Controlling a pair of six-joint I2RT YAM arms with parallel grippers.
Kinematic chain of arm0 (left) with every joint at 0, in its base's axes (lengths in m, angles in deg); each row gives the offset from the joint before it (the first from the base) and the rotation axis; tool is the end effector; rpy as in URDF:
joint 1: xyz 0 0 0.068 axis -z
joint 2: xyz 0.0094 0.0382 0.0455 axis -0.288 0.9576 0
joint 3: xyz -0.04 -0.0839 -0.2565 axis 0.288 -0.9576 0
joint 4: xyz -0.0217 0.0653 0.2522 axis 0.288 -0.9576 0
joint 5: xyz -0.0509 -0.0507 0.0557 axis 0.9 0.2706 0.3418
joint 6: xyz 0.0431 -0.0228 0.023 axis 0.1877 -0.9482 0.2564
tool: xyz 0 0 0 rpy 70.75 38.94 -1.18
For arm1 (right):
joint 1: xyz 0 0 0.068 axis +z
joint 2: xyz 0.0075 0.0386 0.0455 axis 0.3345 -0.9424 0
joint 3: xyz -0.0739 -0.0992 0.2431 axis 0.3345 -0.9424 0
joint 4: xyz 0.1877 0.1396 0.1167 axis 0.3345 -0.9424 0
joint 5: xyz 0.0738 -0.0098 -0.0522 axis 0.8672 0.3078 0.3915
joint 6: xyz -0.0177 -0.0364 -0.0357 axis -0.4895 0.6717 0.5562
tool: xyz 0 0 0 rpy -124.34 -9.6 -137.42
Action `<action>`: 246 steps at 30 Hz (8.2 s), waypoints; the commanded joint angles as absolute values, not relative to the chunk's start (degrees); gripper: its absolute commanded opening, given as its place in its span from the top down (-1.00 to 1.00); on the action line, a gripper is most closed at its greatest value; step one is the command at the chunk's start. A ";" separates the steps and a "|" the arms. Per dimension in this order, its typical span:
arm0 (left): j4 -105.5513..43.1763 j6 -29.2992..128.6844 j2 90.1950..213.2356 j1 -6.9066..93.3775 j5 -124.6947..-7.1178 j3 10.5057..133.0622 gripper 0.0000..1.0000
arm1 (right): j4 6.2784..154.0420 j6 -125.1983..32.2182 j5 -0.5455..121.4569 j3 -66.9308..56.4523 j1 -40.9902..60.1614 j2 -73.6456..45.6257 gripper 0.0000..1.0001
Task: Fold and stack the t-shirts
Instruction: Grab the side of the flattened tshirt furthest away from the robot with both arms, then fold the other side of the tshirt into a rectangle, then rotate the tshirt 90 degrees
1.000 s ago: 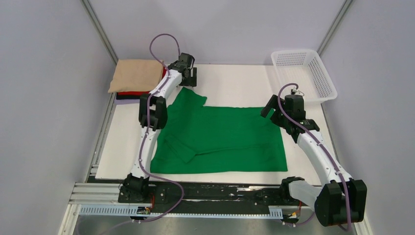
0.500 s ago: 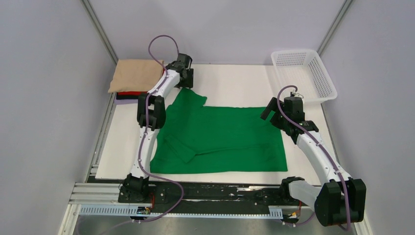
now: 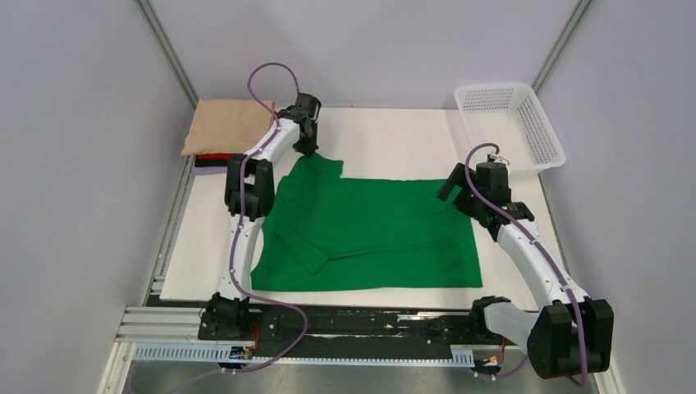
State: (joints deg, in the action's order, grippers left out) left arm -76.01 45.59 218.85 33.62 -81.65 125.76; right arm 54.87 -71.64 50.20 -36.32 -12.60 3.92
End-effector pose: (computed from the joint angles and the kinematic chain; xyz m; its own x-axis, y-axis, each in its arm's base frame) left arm 0.5158 -0.1517 0.1687 -0.8512 -0.0218 -0.5244 -0.0064 0.9995 -0.0311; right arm 0.2288 0.0262 0.2510 -0.6369 0.4552 -0.6222 0.2931 0.8895 0.3506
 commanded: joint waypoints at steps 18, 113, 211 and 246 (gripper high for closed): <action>-70.78 43.32 203.89 34.03 -76.82 114.66 1.00 | 48.58 -71.58 42.76 -11.98 -13.76 -25.98 -1.00; -72.01 33.56 143.02 42.35 -73.67 55.87 1.00 | 35.65 -71.72 26.84 -10.71 -7.06 -29.87 1.00; -68.02 21.74 160.14 71.02 -60.27 55.08 -1.00 | 38.88 -70.79 42.17 -28.97 -9.79 2.06 -1.00; -46.56 9.66 179.98 35.75 -67.57 57.21 -1.00 | 56.02 -64.11 70.65 -32.07 -6.79 -23.33 -1.00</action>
